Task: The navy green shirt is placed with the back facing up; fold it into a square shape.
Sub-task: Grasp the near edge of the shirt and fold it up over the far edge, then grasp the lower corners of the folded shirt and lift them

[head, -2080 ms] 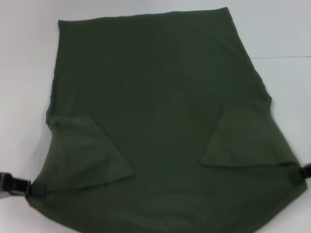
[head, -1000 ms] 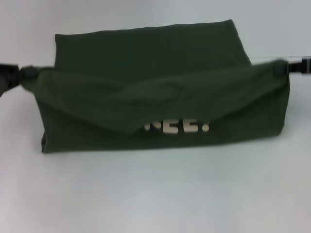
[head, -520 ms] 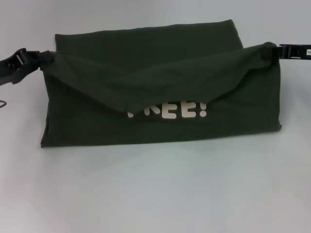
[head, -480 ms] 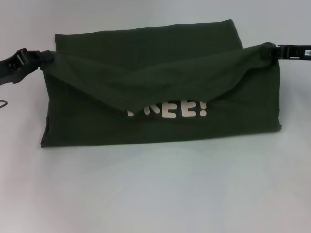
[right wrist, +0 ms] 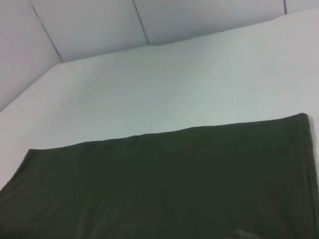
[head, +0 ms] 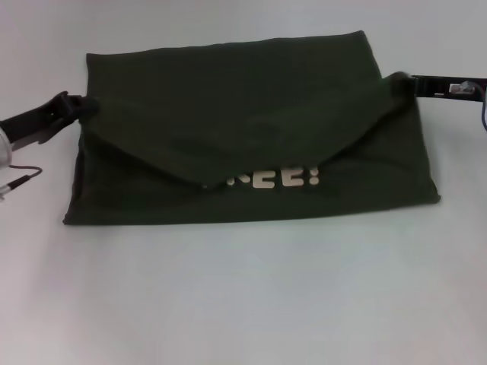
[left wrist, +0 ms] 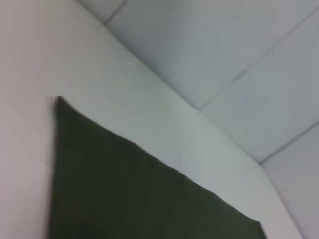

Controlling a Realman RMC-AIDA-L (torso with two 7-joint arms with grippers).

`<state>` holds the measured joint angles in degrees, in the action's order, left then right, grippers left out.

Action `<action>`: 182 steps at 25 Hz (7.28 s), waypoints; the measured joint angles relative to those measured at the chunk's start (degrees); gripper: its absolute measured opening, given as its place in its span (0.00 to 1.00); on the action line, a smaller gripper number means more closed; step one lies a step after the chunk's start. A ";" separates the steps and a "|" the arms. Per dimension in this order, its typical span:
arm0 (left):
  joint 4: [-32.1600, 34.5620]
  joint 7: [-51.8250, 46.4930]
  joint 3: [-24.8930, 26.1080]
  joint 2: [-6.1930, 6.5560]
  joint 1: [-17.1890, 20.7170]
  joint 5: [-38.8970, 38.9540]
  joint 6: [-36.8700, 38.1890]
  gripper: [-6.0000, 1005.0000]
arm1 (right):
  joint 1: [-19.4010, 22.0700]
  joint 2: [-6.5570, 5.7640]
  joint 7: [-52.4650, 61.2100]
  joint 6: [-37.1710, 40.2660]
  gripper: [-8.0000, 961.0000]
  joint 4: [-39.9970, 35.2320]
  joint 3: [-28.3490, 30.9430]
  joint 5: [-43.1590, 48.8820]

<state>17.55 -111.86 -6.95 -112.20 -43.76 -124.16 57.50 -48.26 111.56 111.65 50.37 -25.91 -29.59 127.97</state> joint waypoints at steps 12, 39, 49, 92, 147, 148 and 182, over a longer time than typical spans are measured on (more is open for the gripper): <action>1.75 -0.06 0.74 -0.11 1.36 5.60 -4.31 0.30 | 1.31 -0.38 3.30 -6.45 0.39 -1.36 -1.78 -0.92; 6.53 -8.11 -30.51 4.79 8.35 2.34 9.67 0.71 | 8.37 -4.96 3.85 20.98 0.99 -6.85 -2.32 -1.60; 6.57 -8.47 -33.58 4.53 8.40 2.25 6.22 0.71 | 8.55 -4.94 4.02 21.05 0.99 -6.75 -2.32 -1.56; 6.54 -8.74 -35.24 3.40 7.82 -2.13 5.27 0.61 | 8.61 -4.42 3.59 21.08 0.98 -6.70 -3.67 -1.49; 6.62 -10.13 -35.67 3.80 6.58 -2.93 5.94 0.02 | 2.37 -2.08 20.13 13.13 0.94 -2.77 -13.88 17.03; 6.62 -10.13 -35.67 3.81 6.59 -2.93 6.00 0.02 | 2.37 -1.64 19.93 12.43 0.93 -2.73 -13.97 17.03; 7.96 -10.40 -35.50 3.84 6.56 -2.40 7.05 0.02 | 2.97 -1.33 21.41 10.31 0.14 -2.31 -15.93 17.23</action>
<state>25.51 -122.26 -42.45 -108.36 -37.20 -126.56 64.55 -45.29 110.24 133.06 60.68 -28.21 -45.52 145.20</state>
